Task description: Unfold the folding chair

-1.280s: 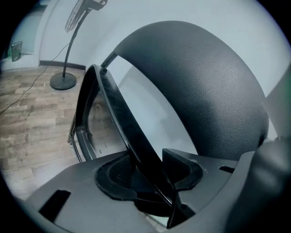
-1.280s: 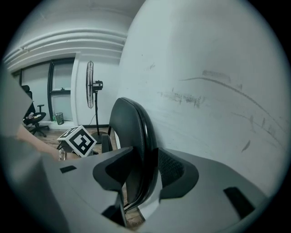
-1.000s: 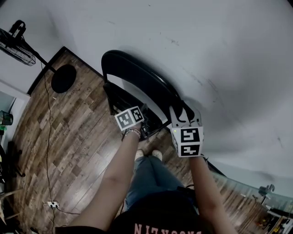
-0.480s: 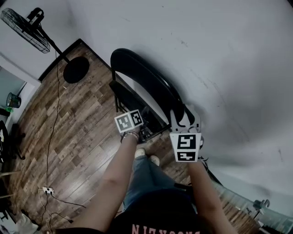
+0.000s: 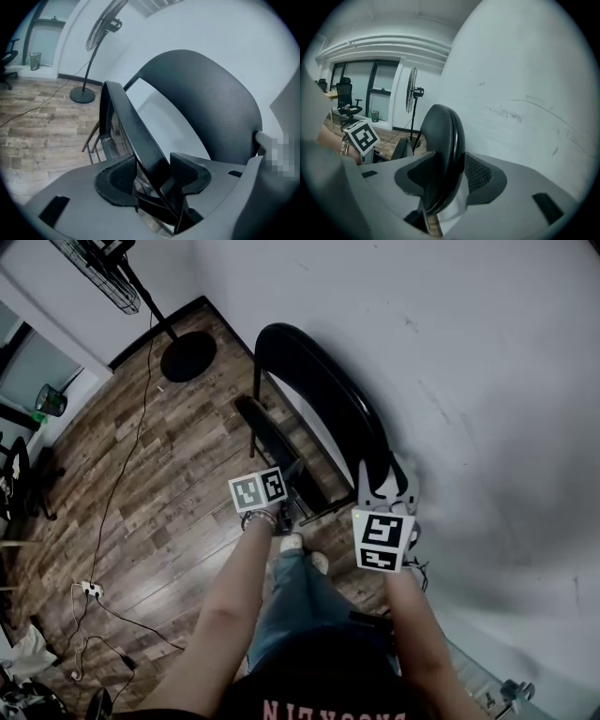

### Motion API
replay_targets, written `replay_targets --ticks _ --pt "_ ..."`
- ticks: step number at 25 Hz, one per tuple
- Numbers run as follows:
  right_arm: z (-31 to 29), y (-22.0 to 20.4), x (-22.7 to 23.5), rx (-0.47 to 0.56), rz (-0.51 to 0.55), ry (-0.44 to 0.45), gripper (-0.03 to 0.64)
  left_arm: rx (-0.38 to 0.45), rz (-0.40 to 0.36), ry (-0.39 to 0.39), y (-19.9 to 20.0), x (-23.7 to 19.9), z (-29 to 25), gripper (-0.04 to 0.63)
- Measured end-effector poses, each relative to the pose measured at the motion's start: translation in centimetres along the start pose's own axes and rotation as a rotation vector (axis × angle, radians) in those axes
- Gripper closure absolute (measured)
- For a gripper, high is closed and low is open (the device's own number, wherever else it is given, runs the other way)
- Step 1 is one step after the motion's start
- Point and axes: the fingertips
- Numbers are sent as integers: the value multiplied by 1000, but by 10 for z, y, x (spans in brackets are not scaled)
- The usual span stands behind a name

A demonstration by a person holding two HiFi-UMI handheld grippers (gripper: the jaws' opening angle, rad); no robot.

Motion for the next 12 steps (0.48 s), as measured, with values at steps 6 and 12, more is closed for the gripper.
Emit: replay_targets --ticks 6,12 --pt "-5 -9 4 -35 48 19 431 10 57 2 -12 -24 22 374" --pt "-2 -8 -2 -15 70 23 431 49 99 43 -14 -30 28 377"
Point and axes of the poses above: the fingertips, and each gripper's own axes: z backward along the fingers, x to its right, y out of its top, and after that the axes turned 1 degree about z, right-handed
